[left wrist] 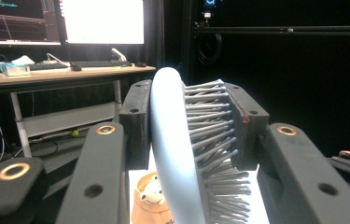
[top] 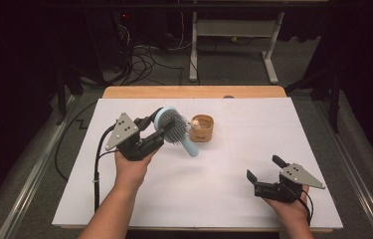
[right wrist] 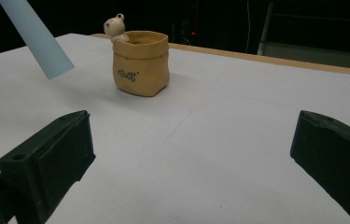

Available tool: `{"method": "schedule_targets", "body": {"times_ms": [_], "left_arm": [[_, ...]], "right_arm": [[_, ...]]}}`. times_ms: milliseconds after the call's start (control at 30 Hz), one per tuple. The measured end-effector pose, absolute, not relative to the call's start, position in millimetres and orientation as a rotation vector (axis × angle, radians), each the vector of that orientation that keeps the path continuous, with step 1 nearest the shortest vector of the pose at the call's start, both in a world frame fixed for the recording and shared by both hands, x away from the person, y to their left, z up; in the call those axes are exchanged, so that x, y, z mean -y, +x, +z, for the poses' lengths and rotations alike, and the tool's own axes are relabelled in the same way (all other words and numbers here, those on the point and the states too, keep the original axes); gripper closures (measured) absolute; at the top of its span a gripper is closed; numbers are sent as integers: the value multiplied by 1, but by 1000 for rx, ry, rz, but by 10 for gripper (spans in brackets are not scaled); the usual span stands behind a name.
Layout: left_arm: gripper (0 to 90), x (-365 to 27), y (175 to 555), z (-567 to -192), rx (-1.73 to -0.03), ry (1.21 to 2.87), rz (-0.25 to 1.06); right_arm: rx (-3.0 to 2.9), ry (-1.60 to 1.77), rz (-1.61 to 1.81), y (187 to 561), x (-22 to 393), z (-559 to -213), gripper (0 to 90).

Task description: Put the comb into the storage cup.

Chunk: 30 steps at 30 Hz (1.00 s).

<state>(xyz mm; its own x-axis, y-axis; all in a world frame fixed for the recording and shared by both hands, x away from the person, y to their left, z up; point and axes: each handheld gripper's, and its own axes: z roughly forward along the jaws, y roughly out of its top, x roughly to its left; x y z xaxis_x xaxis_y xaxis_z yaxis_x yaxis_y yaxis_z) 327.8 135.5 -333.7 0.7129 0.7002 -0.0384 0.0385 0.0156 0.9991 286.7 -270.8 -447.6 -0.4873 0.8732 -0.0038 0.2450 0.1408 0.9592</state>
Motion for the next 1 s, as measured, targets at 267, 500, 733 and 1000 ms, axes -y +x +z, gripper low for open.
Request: {"method": "schedule_targets", "body": {"times_ms": [267,500,733,1000], "left_arm": [[584,-132,335,-330,-643,1480,583],[584,-129,342,-326,-650,1473,591],[584,-122,347,-319,-642,1471,591],[584,-118,353,-309,-634,1464,615]], "right_arm": [[-1826,1081,1367,287,272,-448,1],[-1821,1083,1368,287,272,-448,1],[-1818,1075,1370,287,272,-447,1],[-1812,1079,1375,286,273,-447,1]]}}
